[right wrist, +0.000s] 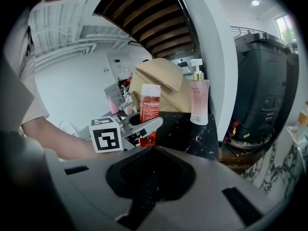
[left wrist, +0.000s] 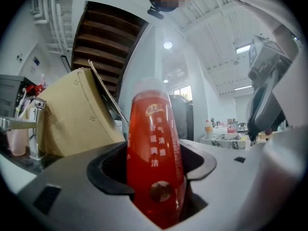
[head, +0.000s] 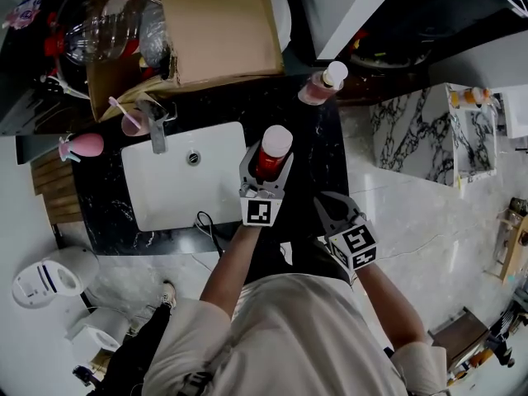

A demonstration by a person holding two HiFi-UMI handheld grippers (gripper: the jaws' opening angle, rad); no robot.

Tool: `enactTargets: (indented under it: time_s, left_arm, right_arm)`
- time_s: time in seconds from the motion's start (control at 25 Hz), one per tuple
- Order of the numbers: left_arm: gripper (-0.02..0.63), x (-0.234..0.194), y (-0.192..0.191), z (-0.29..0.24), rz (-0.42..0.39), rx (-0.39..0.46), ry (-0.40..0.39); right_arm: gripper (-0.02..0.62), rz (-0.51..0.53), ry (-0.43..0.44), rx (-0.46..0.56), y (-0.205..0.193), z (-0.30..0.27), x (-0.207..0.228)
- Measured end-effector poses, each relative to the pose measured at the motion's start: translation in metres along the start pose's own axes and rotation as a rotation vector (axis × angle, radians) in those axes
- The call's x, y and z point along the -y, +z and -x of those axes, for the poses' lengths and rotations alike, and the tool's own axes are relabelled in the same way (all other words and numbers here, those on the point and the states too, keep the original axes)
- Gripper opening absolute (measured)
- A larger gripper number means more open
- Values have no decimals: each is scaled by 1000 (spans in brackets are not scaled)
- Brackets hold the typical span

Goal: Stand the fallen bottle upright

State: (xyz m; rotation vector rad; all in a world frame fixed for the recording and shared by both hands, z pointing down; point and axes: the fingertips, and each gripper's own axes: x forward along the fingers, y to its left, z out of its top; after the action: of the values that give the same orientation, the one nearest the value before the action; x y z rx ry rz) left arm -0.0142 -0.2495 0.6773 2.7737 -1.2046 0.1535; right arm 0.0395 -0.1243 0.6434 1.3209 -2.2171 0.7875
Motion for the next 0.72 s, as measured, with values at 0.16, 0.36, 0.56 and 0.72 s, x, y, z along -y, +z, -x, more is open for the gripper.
enactTargets:
  time_s: [0.16,0.36,0.56,0.72]
  left_arm:
    - [298,-1,-11,9,5,-23,16]
    - [296,-3,-12,16,11,-29,16]
    - [296,-2,-12,22,-4,-40,12]
    - [296,-4,-12,29,-3,-56,15]
  right_arm:
    - [32,4,4,-2,-2,-2,-2]
    - [32,7,6,-2,-3,-5,-3]
    - [32,13,11,6,1,-6,-8]
    - [32,13,14,11,3,-6,-11]
